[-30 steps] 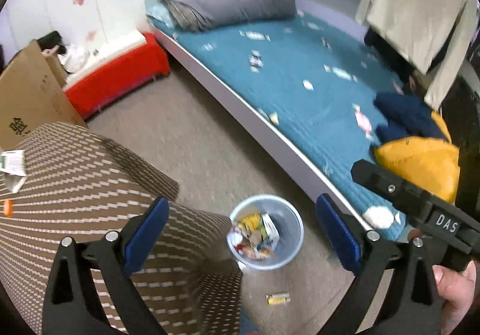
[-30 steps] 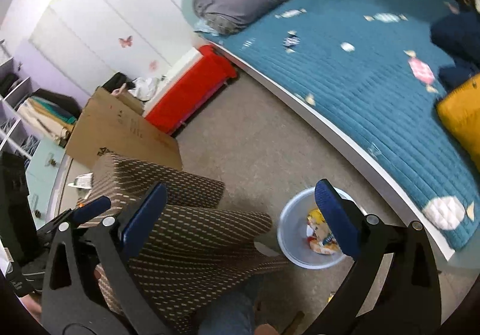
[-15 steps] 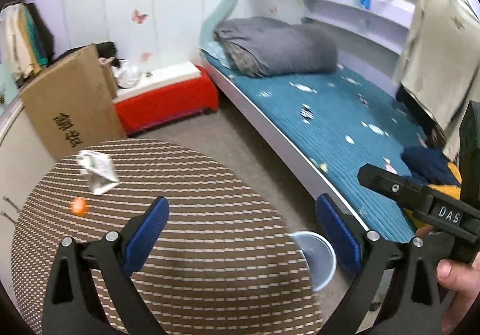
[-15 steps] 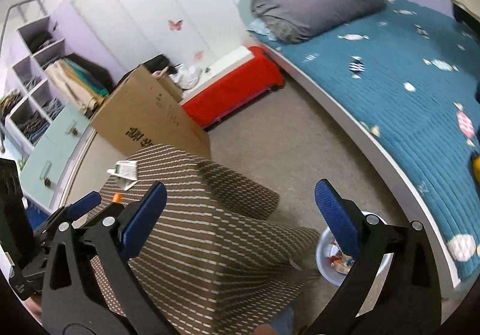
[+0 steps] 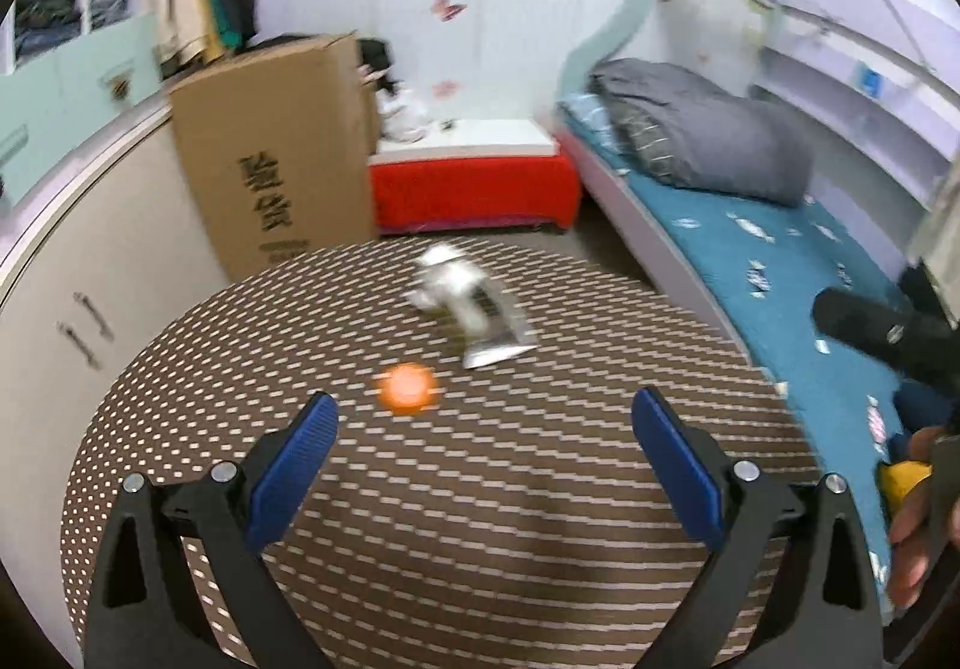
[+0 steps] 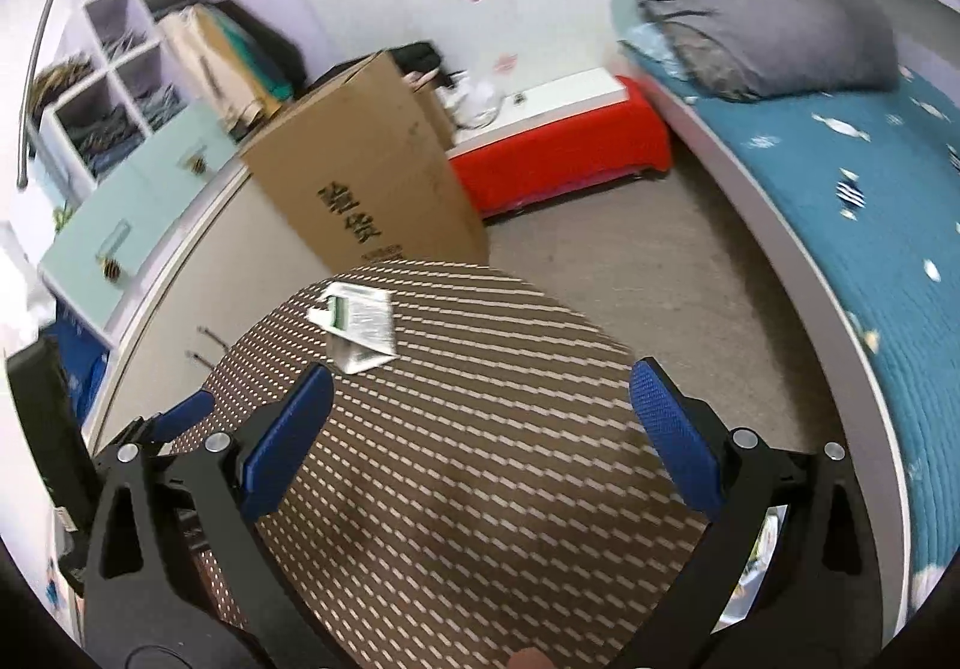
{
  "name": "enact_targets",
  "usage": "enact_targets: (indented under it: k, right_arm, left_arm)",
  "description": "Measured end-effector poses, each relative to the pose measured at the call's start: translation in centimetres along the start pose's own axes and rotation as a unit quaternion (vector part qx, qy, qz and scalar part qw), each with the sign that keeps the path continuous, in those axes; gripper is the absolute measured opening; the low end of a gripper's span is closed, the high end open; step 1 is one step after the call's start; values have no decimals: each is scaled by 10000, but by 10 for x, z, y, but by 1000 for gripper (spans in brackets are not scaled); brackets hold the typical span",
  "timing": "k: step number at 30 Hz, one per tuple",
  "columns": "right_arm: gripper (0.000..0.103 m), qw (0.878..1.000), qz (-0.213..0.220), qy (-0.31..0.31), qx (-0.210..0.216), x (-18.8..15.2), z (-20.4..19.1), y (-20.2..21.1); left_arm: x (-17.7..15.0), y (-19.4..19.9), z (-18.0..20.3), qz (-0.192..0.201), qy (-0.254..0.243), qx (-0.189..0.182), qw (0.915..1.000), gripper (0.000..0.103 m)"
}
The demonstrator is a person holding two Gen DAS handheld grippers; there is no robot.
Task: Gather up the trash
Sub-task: 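Move both tools back over the table toward the white-green box and orange ball, then grasp the white-green box with the right tool while the left tool grasps the orange ball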
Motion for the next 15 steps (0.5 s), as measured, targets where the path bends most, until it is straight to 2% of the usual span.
enact_targets:
  k: [4, 7, 12, 13, 15]
  right_arm:
    - [97, 9994, -145, 289, 122, 5, -40, -31]
    - [97, 9981, -271, 493, 234, 6, -64, -52]
    - [97, 9941, -496, 866, 415, 7, -103, -89]
    - [97, 9933, -528, 941, 425, 7, -110, -96]
    - [97, 9916, -608, 1053, 443, 6, -121, -111]
  left_arm:
    - [-2, -19, -37, -173, 118, 174, 9996, 96]
    - [-4, -38, -54, -325, 0, 282, 9991, 96]
    - [-2, -65, -66, -550, -178, 139, 9982, 96]
    - [-2, -71, -67, -643, -193, 47, 9977, 92]
    - [0, -74, -67, -681, -200, -115, 9974, 79]
Point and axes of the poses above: each gripper's, at about its wrist camera, not at the fingertips, and y roughly against the way its jaws point, z to its right, x to its top, the point moved 3 cm from there along -y, roughly the way its jaws point, and after that the axes turned 14 degrees about -x, right-handed, at the moved point
